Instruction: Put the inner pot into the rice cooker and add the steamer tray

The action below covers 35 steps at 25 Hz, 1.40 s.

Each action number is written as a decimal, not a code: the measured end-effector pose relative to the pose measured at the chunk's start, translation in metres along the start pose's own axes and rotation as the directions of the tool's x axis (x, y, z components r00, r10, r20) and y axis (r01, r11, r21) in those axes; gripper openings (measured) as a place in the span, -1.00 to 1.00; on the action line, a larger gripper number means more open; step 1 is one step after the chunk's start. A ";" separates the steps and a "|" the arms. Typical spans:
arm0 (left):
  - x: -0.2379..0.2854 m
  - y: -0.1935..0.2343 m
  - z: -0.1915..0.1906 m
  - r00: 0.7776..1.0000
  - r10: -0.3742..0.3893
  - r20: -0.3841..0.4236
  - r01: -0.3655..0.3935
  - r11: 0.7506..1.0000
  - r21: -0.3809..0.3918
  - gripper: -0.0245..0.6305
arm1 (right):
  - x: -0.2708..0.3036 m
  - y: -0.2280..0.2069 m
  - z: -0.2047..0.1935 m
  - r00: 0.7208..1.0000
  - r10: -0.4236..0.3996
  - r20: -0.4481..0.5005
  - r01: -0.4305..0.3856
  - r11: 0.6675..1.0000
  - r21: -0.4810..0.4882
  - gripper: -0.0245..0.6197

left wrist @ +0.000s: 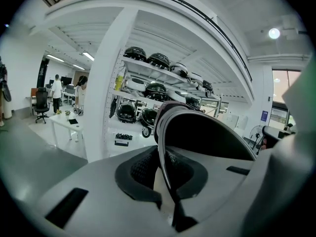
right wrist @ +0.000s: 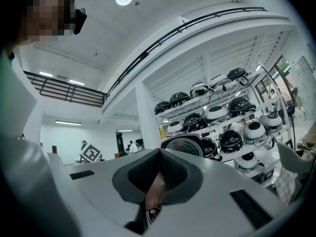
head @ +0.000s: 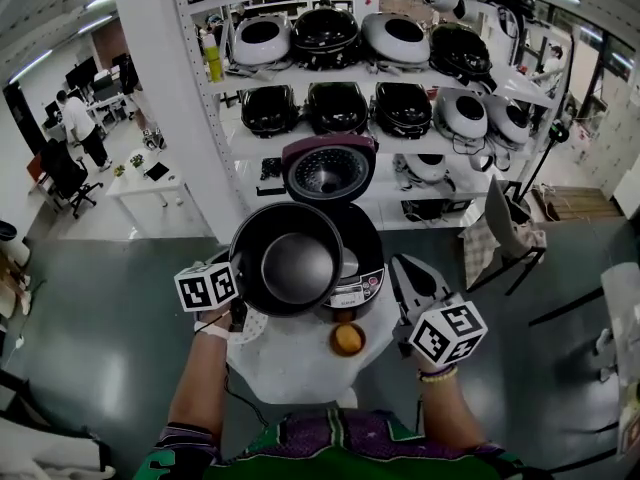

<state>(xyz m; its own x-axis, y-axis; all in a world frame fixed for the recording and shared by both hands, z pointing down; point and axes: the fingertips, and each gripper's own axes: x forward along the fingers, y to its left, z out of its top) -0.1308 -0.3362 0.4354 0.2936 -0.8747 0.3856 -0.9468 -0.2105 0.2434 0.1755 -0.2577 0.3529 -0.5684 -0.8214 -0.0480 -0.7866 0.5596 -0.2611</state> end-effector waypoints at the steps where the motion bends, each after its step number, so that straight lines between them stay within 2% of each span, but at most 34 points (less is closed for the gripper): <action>1: 0.005 -0.003 0.002 1.000 -0.002 0.000 0.002 1.000 0.002 -0.83 | 0.000 -0.005 -0.001 1.000 -0.003 -0.003 0.003 1.000 0.004 -0.90; 14: 0.084 -0.031 0.013 1.000 -0.023 -0.018 0.023 1.000 -0.013 -0.83 | 0.007 -0.067 -0.017 0.999 -0.040 -0.018 0.041 0.998 0.045 -0.90; 23: 0.128 -0.035 0.001 0.999 -0.022 -0.043 0.020 0.999 -0.043 -0.82 | 0.008 -0.090 -0.028 0.997 -0.067 -0.044 0.070 0.996 0.057 -0.90; 35: 0.189 -0.044 -0.025 0.994 -0.002 -0.108 0.000 1.000 -0.016 -0.82 | -0.005 -0.121 -0.043 0.987 -0.135 -0.083 0.140 0.988 0.065 -0.90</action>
<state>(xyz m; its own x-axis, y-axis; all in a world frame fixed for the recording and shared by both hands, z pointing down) -0.0305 -0.4817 0.5199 0.3079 -0.8221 0.4789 -0.9446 -0.2038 0.2574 0.2635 -0.3162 0.4262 -0.4753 -0.8772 0.0681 -0.8411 0.4303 -0.3277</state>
